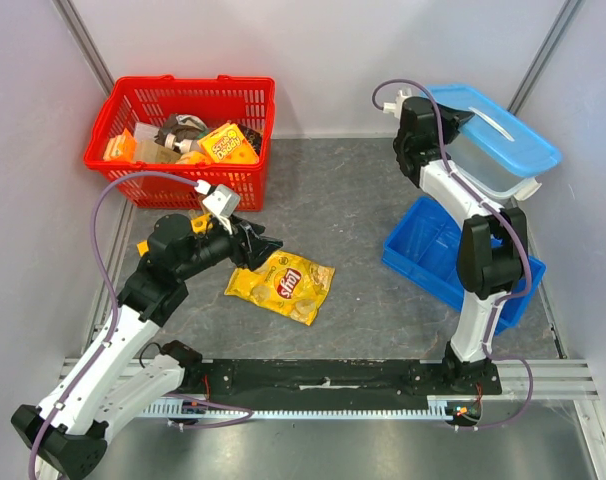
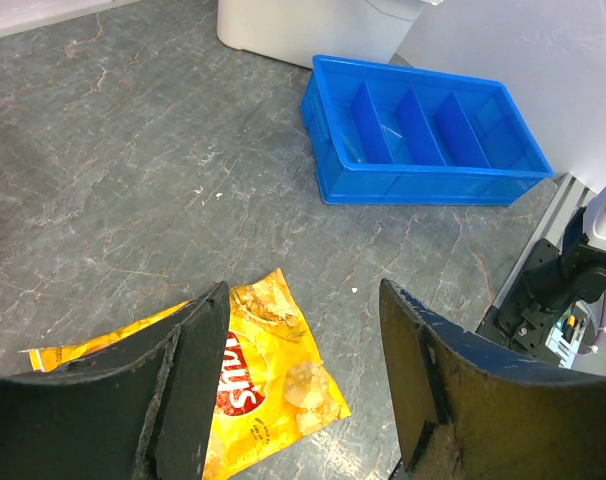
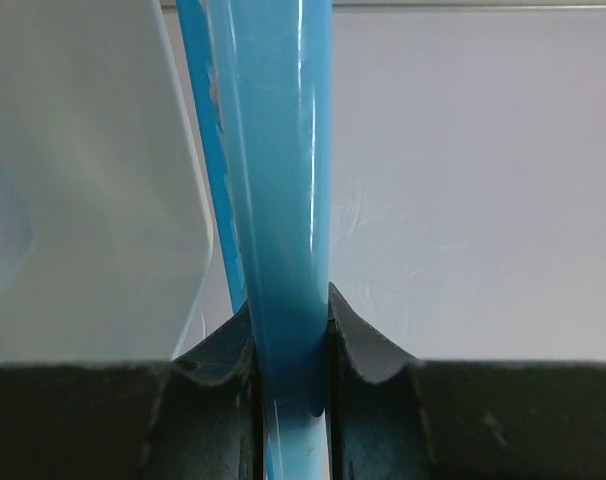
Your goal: Organize the chemistry lab equipment
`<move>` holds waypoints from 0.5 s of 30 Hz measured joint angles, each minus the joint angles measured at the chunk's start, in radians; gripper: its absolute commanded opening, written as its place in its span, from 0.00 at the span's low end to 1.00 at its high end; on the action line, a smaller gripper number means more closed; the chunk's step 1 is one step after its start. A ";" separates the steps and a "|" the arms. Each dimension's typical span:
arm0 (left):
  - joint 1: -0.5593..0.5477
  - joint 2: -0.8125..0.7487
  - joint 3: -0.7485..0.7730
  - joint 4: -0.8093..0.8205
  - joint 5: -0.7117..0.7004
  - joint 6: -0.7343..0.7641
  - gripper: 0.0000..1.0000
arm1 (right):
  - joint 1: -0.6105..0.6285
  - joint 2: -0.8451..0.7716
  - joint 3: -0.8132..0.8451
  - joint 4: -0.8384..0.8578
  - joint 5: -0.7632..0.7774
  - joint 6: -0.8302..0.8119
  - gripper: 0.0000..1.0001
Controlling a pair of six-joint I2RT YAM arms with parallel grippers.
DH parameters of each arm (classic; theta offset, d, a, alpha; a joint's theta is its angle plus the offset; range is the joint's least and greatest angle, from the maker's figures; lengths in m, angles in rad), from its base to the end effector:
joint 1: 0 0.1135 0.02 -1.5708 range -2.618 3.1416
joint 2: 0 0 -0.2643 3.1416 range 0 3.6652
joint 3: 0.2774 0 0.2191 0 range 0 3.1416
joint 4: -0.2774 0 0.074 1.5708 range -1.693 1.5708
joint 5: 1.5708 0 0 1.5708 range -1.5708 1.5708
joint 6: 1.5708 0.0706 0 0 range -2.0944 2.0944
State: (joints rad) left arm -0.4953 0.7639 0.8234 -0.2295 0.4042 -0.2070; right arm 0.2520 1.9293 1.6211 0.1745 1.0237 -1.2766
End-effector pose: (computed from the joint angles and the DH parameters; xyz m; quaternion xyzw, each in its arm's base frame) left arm 0.1389 -0.1066 0.3453 0.2356 0.7227 -0.3613 0.5401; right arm 0.4426 0.0517 0.3395 -0.2214 0.6969 -0.6027 0.3195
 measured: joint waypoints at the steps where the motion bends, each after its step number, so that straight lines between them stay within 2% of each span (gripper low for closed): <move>1: 0.000 0.000 0.000 0.000 0.000 0.000 0.67 | -0.005 0.000 -0.009 0.005 0.001 0.000 0.00; 15: 0.000 -0.009 0.000 0.000 0.000 0.000 0.67 | -0.025 0.051 -0.080 0.040 -0.035 0.032 0.02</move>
State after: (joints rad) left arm -0.4953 0.7551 0.8234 -0.2295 0.4042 -0.2066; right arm 0.2272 1.9800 1.5414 0.2150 0.9886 -1.2446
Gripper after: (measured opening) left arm 0.673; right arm 0.273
